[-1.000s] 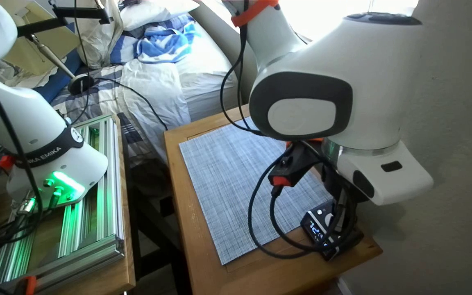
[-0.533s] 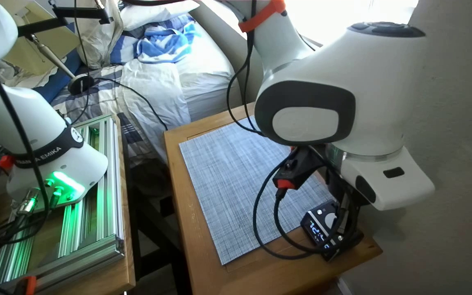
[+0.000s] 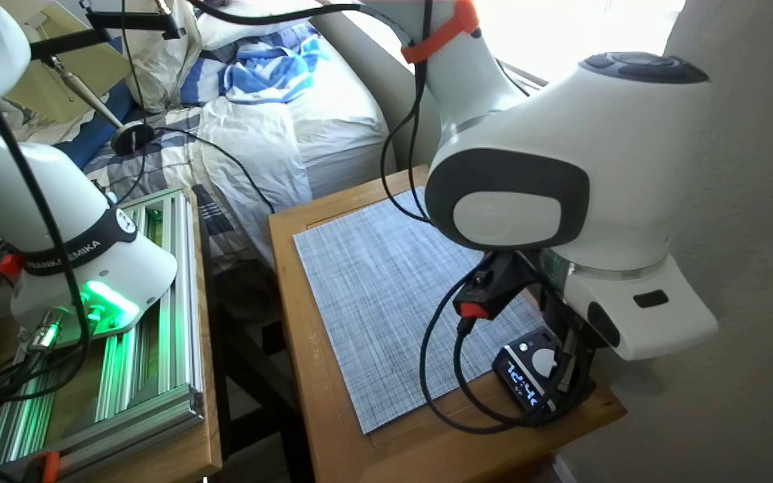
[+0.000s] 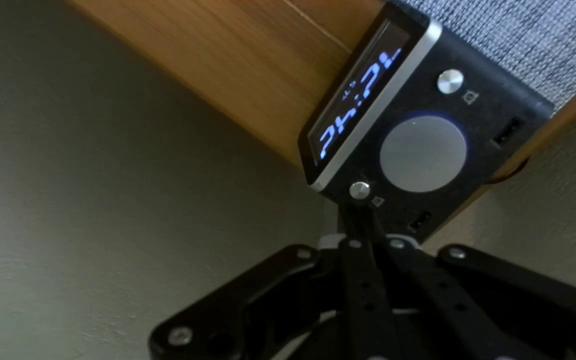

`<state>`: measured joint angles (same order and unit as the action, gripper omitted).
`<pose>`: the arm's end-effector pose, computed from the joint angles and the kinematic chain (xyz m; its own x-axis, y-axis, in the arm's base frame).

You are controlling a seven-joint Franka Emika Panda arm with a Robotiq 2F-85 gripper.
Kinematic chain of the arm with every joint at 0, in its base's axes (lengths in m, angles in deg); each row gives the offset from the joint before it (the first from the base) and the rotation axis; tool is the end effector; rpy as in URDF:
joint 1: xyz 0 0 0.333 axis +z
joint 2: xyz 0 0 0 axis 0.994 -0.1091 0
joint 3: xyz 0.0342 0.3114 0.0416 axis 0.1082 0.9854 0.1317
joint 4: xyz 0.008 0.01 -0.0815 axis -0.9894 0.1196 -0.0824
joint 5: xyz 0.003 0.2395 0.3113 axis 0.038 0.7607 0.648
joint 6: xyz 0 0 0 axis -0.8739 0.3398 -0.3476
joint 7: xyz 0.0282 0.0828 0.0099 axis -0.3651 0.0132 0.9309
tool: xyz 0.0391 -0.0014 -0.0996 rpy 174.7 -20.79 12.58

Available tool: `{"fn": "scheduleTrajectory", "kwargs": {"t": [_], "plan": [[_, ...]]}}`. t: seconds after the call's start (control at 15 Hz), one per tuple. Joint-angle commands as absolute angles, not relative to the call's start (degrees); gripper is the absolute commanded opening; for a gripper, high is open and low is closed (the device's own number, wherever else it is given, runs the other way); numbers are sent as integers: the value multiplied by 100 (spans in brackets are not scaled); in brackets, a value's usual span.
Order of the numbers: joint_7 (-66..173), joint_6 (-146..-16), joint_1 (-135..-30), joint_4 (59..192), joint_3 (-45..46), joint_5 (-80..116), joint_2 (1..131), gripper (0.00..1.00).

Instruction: Press the right button on the alarm clock

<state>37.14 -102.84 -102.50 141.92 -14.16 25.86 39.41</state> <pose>0.5030 -0.3832 0.1301 0.5338 -0.8286 0.1686 -0.8454 -0.5189 0.1267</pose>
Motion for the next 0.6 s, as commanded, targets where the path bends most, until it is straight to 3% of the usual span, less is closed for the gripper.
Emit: {"fn": "scheduleTrajectory", "kwargs": {"t": [0.0,0.53], "plan": [[3915,-10356,-10385,13967,-1309,2835,3736,0],[3908,-10325,-10428,13923,-1251,2963,3662,0]]}}
